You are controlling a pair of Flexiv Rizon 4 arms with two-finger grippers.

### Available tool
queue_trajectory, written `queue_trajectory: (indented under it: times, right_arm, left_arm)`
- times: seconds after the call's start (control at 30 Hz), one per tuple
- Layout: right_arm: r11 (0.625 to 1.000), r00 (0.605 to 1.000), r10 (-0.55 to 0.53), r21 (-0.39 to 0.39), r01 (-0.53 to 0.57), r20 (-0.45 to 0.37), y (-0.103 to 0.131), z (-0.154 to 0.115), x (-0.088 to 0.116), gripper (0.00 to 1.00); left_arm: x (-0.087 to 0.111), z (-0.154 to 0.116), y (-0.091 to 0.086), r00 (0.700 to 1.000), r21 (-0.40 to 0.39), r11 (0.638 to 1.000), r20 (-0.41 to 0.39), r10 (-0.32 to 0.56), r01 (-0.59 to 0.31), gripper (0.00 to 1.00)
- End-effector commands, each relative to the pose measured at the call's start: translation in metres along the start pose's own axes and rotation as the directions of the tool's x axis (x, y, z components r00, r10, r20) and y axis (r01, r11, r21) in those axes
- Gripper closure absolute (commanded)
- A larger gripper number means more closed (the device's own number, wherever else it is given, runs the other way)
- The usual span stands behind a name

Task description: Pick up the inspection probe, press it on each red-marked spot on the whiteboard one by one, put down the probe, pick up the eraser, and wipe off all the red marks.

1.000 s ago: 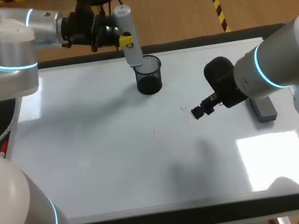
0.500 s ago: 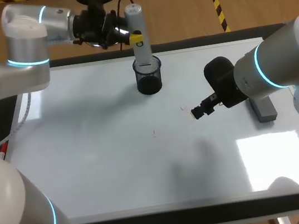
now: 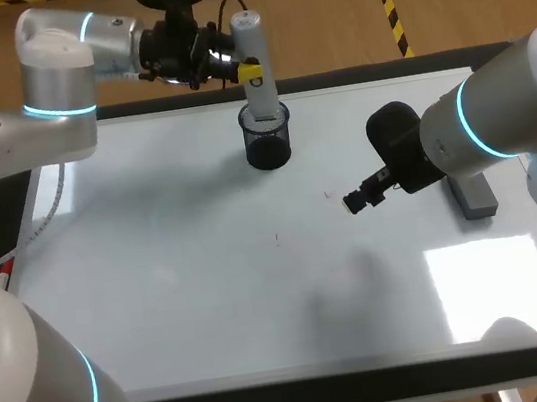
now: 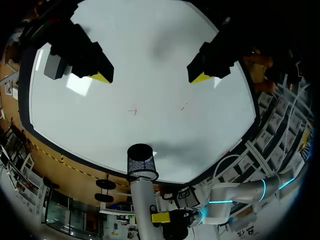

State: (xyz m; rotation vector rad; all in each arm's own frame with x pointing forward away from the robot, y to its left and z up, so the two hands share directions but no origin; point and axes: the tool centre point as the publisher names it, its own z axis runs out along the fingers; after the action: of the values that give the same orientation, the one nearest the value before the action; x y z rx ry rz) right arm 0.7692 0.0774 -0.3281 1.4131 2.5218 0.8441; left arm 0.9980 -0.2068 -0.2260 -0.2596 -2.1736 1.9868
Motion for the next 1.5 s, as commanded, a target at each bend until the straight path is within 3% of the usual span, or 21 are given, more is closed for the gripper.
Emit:
queue_trajectory:
  times: [0.03, 0.5, 1.5]
  right_arm:
    - [1.0, 1.0, -0.001, 0.001, 0.001, -0.003, 0.0, -0.001, -0.001, 0.0]
    - [1.0, 1.0, -0.001, 0.001, 0.001, -0.003, 0.0, -0.001, -0.001, 0.0]
    - [1.0, 1.0, -0.001, 0.001, 0.001, -0.003, 0.0, -0.001, -0.001, 0.0]
  left_arm:
    - [-0.003, 0.0, 0.003, 1.0, 0.0, 1.0, -0.009, -0.002, 0.002, 1.0]
    - [0.001, -0.001, 0.014, 1.0, 0.005, 1.0, -0.004, -0.012, 0.012, 1.0]
    - [0.006, 0.002, 0.056, 1.0, -0.014, 1.0, -0.021, -0.02, 0.02, 1.0]
